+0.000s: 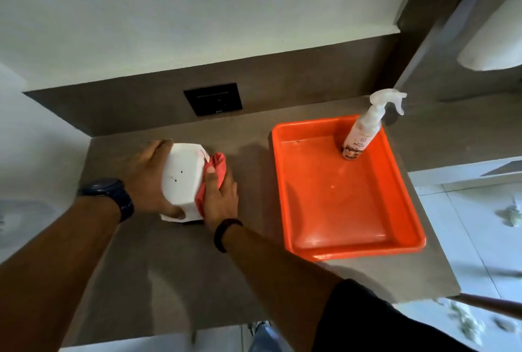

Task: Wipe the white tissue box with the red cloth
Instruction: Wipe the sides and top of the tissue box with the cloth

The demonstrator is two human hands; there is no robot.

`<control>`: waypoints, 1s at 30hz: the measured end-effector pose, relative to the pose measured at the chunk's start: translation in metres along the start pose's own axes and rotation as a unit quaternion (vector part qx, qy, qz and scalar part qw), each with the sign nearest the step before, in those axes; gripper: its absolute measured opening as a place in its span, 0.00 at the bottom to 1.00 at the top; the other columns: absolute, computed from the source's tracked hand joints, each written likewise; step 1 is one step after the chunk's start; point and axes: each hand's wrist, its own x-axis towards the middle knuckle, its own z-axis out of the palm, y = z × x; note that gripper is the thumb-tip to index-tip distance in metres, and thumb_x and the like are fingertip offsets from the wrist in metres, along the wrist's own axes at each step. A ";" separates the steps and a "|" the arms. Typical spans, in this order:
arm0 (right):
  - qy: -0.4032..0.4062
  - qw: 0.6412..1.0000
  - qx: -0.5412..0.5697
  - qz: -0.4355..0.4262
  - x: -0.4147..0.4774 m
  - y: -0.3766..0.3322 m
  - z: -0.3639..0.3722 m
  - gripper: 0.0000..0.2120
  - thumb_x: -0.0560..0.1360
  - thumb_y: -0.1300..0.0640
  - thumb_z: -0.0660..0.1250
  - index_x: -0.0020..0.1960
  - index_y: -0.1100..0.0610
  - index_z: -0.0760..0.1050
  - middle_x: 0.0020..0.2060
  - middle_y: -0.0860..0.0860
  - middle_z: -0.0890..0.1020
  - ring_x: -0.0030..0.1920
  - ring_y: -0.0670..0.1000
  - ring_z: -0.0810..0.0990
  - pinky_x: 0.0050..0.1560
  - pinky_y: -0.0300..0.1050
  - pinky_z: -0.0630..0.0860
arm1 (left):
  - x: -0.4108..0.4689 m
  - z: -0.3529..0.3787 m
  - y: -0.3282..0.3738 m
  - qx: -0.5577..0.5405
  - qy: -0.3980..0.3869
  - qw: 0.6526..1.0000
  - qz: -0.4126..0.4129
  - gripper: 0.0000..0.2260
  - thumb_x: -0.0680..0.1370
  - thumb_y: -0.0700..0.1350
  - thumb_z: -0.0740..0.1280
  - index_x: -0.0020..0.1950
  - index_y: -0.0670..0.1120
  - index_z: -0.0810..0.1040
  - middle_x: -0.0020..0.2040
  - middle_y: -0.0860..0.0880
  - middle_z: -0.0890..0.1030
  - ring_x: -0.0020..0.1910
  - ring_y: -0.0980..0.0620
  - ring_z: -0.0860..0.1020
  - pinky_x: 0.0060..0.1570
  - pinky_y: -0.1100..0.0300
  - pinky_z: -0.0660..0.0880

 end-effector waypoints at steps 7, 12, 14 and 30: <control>0.053 0.992 0.020 -0.110 -0.008 0.002 0.012 0.31 0.75 0.36 0.53 0.75 0.47 0.61 0.71 0.52 0.70 0.71 0.53 0.65 0.73 0.55 0.60 | 0.006 0.006 -0.001 0.002 0.040 0.999 0.019 0.63 0.43 0.59 0.81 0.71 0.40 0.58 0.70 0.37 0.66 0.65 0.35 0.67 0.65 0.41 0.67; 0.046 0.997 0.014 -0.061 0.000 -0.003 0.011 0.32 0.73 0.36 0.50 0.74 0.46 0.62 0.72 0.52 0.69 0.72 0.54 0.64 0.73 0.55 0.56 | 0.008 0.006 -0.001 -0.003 0.058 0.998 0.030 0.61 0.41 0.60 0.78 0.69 0.41 0.61 0.65 0.38 0.69 0.62 0.36 0.69 0.63 0.42 0.68; 0.059 0.990 0.009 -0.129 -0.007 0.000 0.015 0.32 0.75 0.38 0.53 0.75 0.51 0.61 0.73 0.53 0.68 0.73 0.54 0.62 0.73 0.58 0.58 | 0.009 0.008 -0.003 0.004 0.068 0.997 0.037 0.59 0.43 0.62 0.78 0.68 0.41 0.62 0.64 0.38 0.71 0.61 0.36 0.70 0.62 0.41 0.69; 0.064 0.991 0.032 -0.110 -0.007 0.007 0.019 0.30 0.76 0.38 0.51 0.75 0.49 0.60 0.75 0.49 0.65 0.75 0.51 0.60 0.74 0.58 0.57 | 0.007 0.008 -0.003 -0.018 0.075 0.996 0.044 0.59 0.42 0.60 0.76 0.68 0.39 0.62 0.65 0.36 0.70 0.62 0.35 0.69 0.62 0.40 0.68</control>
